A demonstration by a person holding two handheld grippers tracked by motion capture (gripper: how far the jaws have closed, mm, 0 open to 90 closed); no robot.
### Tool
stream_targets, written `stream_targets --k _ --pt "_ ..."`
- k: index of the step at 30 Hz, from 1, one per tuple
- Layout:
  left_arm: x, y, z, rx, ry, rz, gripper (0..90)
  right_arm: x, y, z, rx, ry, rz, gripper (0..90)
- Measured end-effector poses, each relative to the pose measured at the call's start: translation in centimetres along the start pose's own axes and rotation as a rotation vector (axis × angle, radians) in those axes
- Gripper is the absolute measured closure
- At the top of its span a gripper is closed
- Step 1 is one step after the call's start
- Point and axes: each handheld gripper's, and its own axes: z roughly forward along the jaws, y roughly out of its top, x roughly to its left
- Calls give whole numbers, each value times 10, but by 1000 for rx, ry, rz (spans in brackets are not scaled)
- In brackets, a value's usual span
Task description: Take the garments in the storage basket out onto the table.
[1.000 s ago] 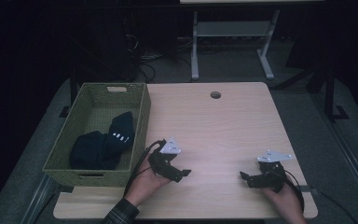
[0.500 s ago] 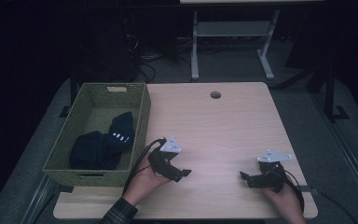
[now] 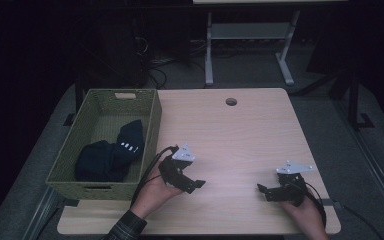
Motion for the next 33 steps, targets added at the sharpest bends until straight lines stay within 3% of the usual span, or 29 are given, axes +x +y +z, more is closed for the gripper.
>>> stream_targets --k 20,27,33 --pt "2 15 -6 40 -17 16 155 0 0 0 0 0 0 83" --pt "4 16 -4 78 -65 32 155 0 0 0 -1 0 -1 82" --pt "7 22 -8 74 -84 20 154 0 0 0 1 0 -3 81"
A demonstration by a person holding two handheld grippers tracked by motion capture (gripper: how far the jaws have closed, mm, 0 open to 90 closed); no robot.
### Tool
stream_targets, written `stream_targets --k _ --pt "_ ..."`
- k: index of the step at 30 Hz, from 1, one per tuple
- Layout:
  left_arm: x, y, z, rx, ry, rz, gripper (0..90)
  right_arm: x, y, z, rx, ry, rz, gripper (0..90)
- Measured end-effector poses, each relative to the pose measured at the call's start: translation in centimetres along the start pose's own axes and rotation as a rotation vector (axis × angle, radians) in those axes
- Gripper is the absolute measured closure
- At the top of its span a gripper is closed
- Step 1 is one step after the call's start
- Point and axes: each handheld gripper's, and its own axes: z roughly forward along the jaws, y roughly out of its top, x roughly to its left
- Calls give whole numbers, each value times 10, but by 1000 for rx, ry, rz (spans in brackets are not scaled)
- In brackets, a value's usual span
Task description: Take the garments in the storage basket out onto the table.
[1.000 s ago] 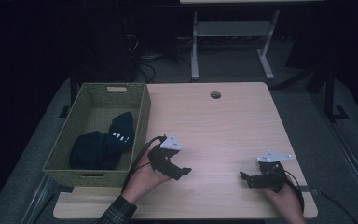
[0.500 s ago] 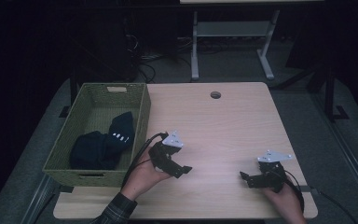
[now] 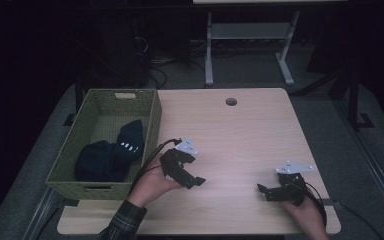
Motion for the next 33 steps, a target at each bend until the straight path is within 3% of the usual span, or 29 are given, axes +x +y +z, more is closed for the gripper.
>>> stream_targets --k 15,20,25,33 --pt "8 14 -13 -16 -12 7 155 0 0 0 1 1 -2 81" --pt "12 17 -28 -54 11 3 155 0 0 0 0 -1 -5 81" --pt "12 16 -32 -55 9 -10 155 0 0 0 -1 1 -6 82" --pt "16 14 -51 -71 50 -20 154 0 0 0 -1 1 -3 81"
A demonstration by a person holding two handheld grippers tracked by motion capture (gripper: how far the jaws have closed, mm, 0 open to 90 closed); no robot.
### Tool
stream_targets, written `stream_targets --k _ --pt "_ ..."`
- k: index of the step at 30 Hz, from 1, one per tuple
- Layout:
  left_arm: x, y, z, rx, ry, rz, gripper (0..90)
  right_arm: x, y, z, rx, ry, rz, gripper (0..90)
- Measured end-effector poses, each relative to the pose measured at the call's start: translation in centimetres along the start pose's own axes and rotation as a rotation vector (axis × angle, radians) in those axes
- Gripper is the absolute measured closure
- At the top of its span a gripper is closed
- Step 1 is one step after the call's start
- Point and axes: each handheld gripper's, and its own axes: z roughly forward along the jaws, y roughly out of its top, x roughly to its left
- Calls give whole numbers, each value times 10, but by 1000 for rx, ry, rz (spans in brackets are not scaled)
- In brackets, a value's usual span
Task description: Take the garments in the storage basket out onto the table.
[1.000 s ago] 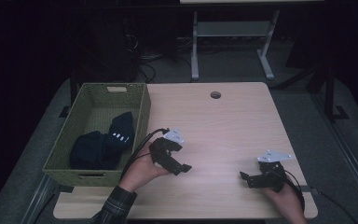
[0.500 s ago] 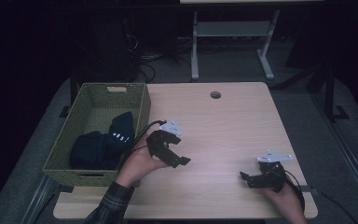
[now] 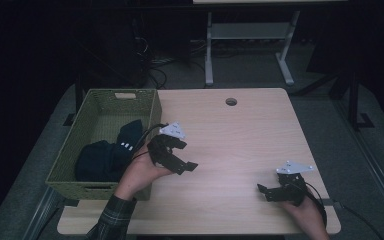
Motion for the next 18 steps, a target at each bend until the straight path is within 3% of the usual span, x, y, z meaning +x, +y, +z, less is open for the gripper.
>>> stream_targets --k 8,18 --pt "5 -4 -15 -23 24 -27 155 0 0 0 0 0 -1 81" --pt "11 -8 -30 -25 50 -24 156 0 0 0 0 0 0 81"
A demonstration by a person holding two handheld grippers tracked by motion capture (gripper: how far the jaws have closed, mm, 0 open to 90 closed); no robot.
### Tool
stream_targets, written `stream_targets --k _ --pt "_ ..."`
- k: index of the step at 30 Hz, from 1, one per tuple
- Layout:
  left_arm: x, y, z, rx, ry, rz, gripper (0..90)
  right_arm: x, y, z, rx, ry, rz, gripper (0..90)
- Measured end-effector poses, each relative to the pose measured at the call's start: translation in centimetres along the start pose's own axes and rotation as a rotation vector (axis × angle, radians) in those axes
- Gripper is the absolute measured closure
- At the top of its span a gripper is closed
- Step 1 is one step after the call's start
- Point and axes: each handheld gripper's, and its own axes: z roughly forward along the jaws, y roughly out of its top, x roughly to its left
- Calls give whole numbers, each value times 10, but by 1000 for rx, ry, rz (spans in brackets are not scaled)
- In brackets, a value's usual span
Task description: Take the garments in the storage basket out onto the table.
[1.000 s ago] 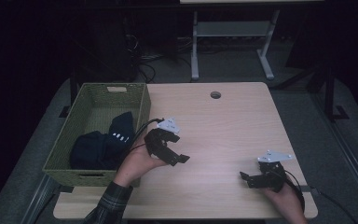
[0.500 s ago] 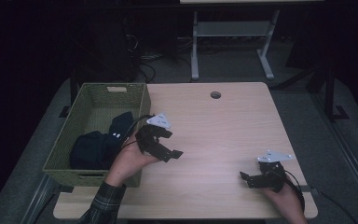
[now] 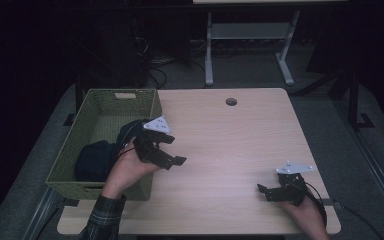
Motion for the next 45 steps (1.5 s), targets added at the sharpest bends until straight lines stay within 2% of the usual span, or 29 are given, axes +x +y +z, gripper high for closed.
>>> stream_targets --k 17,19,30,45 --pt "15 -11 -27 -9 66 -26 160 0 0 0 0 0 0 81" --pt "16 -13 -30 -12 70 -27 186 0 0 0 0 0 0 81" --pt "25 -21 -47 -16 114 -45 196 0 0 0 0 0 0 81" --pt "38 -37 -71 -19 179 -87 207 0 0 0 0 0 0 81"
